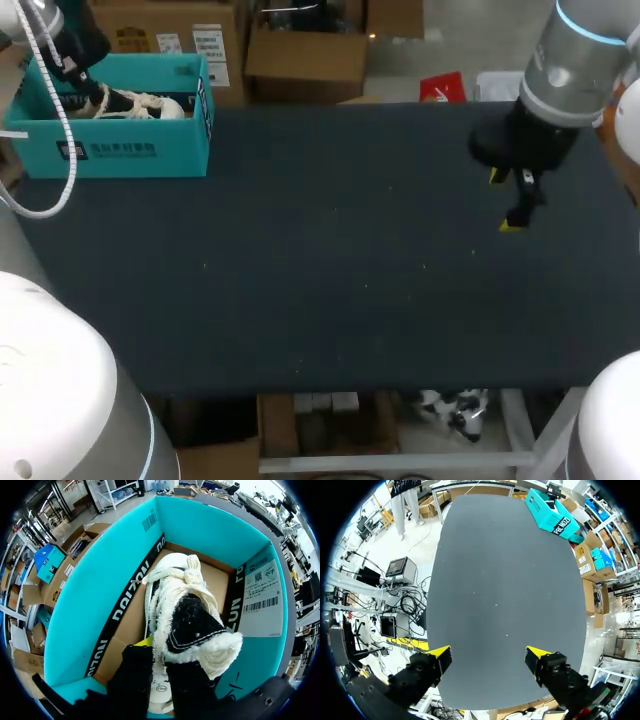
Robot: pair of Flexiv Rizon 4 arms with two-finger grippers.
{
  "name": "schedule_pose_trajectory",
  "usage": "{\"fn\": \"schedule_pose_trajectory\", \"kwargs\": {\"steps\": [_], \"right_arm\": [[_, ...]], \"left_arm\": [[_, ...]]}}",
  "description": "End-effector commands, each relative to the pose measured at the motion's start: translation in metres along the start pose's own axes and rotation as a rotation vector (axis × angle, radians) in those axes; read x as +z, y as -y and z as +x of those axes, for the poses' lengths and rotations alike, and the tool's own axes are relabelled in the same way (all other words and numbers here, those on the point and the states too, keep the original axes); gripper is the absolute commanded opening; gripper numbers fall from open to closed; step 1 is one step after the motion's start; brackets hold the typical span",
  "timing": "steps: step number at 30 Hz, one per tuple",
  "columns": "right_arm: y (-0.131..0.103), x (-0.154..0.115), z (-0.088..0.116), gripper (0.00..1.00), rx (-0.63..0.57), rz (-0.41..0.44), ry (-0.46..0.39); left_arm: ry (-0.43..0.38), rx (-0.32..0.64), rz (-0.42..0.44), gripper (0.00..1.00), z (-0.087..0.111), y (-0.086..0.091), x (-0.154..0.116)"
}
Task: Open the shoe tongue, take the insole out of the shoe, put the insole back into the shoe, and pack the shoe into the shoebox
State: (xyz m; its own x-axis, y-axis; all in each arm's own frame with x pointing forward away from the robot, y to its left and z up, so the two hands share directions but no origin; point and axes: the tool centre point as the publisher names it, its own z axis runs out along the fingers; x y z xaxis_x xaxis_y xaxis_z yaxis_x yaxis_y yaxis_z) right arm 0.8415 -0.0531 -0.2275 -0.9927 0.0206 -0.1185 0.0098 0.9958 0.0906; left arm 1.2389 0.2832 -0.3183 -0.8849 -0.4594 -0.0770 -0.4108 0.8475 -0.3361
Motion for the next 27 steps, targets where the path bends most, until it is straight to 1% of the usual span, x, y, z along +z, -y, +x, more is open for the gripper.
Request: {"fn": "schedule_pose_trajectory", "kwargs": {"steps": [1, 6, 10, 12, 16, 20, 24, 27], "right_arm": [[-0.001, -0.001, 0.000, 1.00, 0.001, 0.004, -0.002], [-0.001, -0.001, 0.000, 1.00, 0.001, 0.004, -0.002], [-0.001, -0.001, 0.000, 1.00, 0.001, 0.004, -0.002], [-0.001, -0.001, 0.000, 1.00, 0.001, 0.004, -0.002], [-0.001, -0.001, 0.000, 1.00, 0.001, 0.004, -0.002], [-0.001, -0.001, 0.000, 1.00, 0.001, 0.004, -0.002], [-0.001, -0.001, 0.000, 1.00, 0.001, 0.004, -0.002], [-0.001, -0.001, 0.000, 1.00, 0.001, 0.004, -0.002]], "left_arm": [[-0.133, -0.036, 0.024, 1.00, -0.014, 0.002, 0.000], [-0.085, -0.047, 0.064, 1.00, -0.014, 0.005, -0.029], [-0.046, -0.035, 0.072, 1.00, -0.005, 0.012, -0.056], [-0.039, -0.034, 0.073, 1.00, 0.000, 0.016, -0.071], [-0.008, -0.015, 0.035, 1.00, 0.018, 0.025, -0.096], [0.027, 0.016, 0.020, 1.00, 0.045, 0.030, -0.120], [0.045, 0.037, 0.023, 1.00, 0.065, 0.028, -0.139], [0.076, 0.057, 0.023, 1.00, 0.081, 0.022, -0.149]]}}
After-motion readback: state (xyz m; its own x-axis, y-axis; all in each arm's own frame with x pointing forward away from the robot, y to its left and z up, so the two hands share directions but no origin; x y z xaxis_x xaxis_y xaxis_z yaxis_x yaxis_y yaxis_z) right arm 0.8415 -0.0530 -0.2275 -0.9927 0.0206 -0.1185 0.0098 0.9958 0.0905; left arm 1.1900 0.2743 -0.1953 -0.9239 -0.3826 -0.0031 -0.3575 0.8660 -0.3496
